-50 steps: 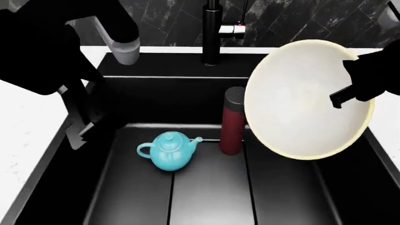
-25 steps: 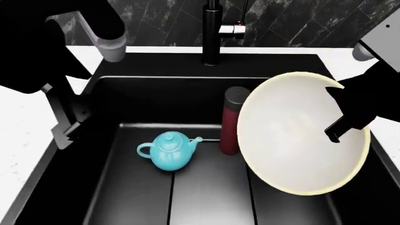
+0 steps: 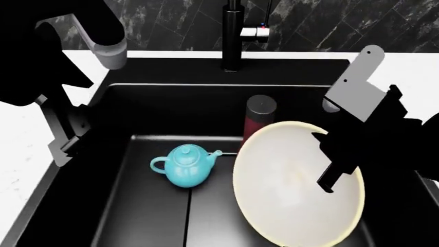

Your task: Pick the teapot and bowl and place them in the sink. Then turn on the water.

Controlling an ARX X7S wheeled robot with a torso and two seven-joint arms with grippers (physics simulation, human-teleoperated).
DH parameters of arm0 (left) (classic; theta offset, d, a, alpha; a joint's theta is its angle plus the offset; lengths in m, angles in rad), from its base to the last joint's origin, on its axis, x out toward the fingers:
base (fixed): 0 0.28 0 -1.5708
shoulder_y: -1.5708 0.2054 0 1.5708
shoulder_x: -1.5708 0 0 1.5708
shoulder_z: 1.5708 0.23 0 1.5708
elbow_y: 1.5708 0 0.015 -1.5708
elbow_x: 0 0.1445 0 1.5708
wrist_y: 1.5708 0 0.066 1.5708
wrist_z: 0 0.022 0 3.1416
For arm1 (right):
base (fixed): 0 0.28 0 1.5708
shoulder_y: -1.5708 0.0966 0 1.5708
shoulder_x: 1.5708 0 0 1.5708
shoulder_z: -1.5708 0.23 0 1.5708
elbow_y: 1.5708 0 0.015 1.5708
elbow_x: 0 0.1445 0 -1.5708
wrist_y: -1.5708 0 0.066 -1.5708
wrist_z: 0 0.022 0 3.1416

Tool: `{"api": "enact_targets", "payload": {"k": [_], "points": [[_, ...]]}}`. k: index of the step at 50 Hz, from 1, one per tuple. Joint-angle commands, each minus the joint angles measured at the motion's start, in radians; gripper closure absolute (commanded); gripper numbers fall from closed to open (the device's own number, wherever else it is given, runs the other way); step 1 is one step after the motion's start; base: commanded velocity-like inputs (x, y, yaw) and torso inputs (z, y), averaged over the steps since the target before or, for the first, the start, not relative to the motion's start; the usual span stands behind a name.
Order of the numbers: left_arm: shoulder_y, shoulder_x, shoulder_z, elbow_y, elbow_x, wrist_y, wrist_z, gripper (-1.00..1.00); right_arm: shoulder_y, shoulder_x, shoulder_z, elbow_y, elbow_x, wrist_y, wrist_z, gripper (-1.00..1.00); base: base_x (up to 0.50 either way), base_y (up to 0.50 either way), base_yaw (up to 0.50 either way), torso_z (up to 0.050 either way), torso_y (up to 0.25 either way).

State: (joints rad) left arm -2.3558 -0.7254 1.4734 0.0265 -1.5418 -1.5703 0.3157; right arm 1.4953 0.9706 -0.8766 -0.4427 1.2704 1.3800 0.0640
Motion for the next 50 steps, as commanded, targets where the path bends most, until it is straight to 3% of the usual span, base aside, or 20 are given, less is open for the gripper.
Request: {"api": "enact_targets", "payload": {"k": [1, 50], "points": [[0.000, -0.002, -0.003, 0.001, 0.001, 0.000, 0.007, -1.00, -0.037, -0.038, -0.034, -0.007, -0.030, -0.025, 0.008, 1.00, 0.00, 0.00, 0.00, 0.000, 0.010], [0.000, -0.026, 0.026, 0.021, -0.023, 0.000, -0.003, -1.00, -0.145, -0.164, -0.247, 0.069, -0.268, -0.137, -0.019, 1.00, 0.00, 0.00, 0.00, 0.000, 0.000]]}}
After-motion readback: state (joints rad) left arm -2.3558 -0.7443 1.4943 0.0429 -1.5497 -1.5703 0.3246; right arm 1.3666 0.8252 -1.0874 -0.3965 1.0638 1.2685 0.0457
